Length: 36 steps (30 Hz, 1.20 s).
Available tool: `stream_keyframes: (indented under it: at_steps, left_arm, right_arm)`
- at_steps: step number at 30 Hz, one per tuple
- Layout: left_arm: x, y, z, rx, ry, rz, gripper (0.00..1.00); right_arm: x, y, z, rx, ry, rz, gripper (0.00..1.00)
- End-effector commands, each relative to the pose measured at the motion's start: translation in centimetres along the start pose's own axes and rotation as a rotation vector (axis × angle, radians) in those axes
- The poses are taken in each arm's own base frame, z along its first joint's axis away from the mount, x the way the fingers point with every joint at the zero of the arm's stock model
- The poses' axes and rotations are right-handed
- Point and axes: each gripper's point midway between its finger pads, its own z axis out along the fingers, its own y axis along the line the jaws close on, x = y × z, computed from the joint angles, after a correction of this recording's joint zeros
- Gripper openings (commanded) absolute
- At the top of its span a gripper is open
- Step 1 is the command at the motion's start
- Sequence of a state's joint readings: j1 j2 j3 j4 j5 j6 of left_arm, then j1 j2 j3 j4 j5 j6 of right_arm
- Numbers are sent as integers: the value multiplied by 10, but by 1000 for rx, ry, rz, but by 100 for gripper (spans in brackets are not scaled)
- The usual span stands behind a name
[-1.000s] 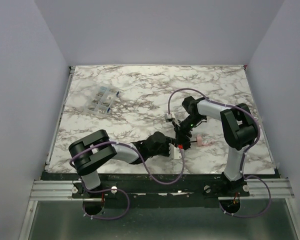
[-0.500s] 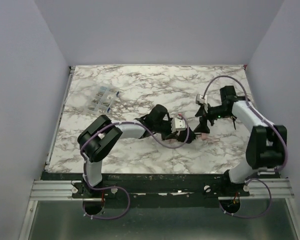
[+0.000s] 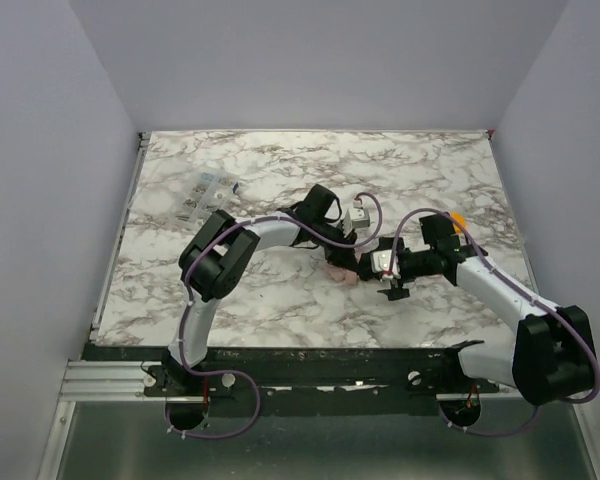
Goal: Put away the umbrella
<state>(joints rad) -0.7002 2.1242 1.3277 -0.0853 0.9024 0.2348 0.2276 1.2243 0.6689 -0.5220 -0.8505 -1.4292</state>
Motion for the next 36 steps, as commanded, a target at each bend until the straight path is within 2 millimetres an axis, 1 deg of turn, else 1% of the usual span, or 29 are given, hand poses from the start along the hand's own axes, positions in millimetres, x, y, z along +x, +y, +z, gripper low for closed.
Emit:
stream_keyframes:
  at_steps: [1, 4, 6, 9, 11, 13, 15, 17, 19, 20, 22, 23, 24, 25, 29, 32, 35, 36]
  left_arm:
    - [160, -44, 0, 82, 423, -489, 0]
    - [159, -43, 0, 97, 424, -506, 0]
    - [158, -42, 0, 104, 423, -515, 0]
    - [157, -41, 1, 116, 427, -526, 0]
    - [156, -40, 2, 123, 430, -529, 0]
    - [153, -39, 2, 125, 427, -528, 0]
    - [150, -38, 3, 128, 425, -526, 0]
    - [146, -36, 2, 131, 421, -527, 0]
    - [143, -34, 2, 132, 415, -532, 0]
    - [140, -33, 1, 136, 406, -536, 0]
    - [132, -29, 1, 124, 380, -541, 0]
    - [126, -26, 0, 113, 365, -539, 2]
    - [120, -24, -1, 105, 346, -536, 7]
    - [114, -19, -3, 80, 326, -541, 13]
    - [78, -12, -11, 40, 212, -501, 36]
    - [52, -7, -17, 14, 132, -472, 52]
    - [28, -7, -25, 3, 50, -462, 60]
    - [21, -6, -27, -3, 18, -442, 68]
  right_arm:
    - [23, -25, 15, 105, 113, -143, 99]
    - [30, -26, 25, 145, 144, -171, 99]
    - [37, -25, 29, 130, 173, -175, 98]
    - [52, -20, 34, 90, 222, -152, 94]
    - [54, -18, 37, 72, 220, -125, 91]
    - [53, -14, 42, 43, 209, -102, 86]
    - [58, -10, 44, 11, 238, -85, 76]
    - [69, -4, 46, -22, 285, -62, 62]
    - [75, 5, 46, -68, 311, -36, 43]
    - [76, 8, 46, -82, 316, -17, 32]
    - [76, 16, 46, -114, 317, 6, 18]
    - [75, 19, 46, -127, 313, 19, 15]
    - [74, 22, 47, -139, 311, 38, 10]
    - [73, 25, 47, -148, 314, 49, 7]
    - [73, 35, 46, -192, 330, 107, 1]
    - [74, 43, 45, -216, 342, 135, 1]
    - [75, 48, 45, -229, 350, 150, 1]
    - [74, 49, 45, -231, 348, 153, 1]
